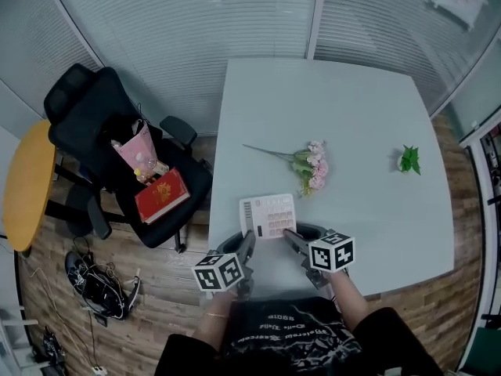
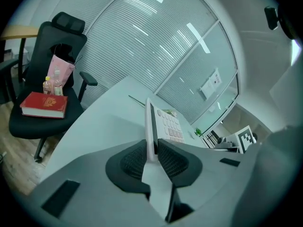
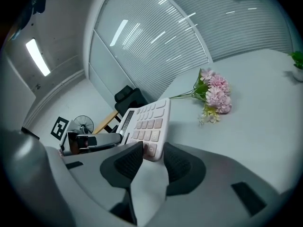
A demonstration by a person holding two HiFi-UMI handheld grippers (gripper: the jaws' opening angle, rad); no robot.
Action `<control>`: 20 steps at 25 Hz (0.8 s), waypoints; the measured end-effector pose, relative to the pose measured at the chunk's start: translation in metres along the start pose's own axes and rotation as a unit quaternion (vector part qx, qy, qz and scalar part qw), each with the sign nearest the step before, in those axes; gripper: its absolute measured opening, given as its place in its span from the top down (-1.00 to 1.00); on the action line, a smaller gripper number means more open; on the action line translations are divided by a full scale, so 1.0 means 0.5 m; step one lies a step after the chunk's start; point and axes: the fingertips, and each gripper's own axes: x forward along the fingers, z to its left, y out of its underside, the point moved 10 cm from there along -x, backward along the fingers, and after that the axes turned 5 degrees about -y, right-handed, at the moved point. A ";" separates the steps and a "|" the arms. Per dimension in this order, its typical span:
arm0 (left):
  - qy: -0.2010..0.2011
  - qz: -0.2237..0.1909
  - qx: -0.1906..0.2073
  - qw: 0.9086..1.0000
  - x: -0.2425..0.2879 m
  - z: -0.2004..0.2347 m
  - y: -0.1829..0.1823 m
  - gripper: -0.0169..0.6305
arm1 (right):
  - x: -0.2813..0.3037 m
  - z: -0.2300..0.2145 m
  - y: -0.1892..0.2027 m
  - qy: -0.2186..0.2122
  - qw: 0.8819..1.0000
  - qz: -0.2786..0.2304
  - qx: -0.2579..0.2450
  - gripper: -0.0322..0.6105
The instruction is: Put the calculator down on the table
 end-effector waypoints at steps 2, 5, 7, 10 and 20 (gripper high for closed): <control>-0.008 0.004 0.016 1.000 0.017 0.005 -0.004 0.69 | 0.016 -0.015 -0.006 0.006 1.000 0.010 0.006 0.45; -0.013 0.018 0.027 0.999 0.043 0.014 -0.002 0.68 | 0.033 -0.036 0.001 0.019 0.999 0.021 0.025 0.45; -0.017 0.030 0.016 0.999 0.057 0.023 -0.002 0.68 | 0.044 -0.049 0.003 0.021 0.999 0.026 0.037 0.45; -0.025 0.037 -0.001 0.999 0.076 0.031 -0.001 0.69 | 0.061 -0.068 -0.002 0.028 0.998 0.034 0.045 0.45; -0.036 0.048 -0.019 0.998 0.120 0.045 -0.016 0.68 | 0.087 -0.105 -0.025 0.032 0.996 0.040 0.067 0.44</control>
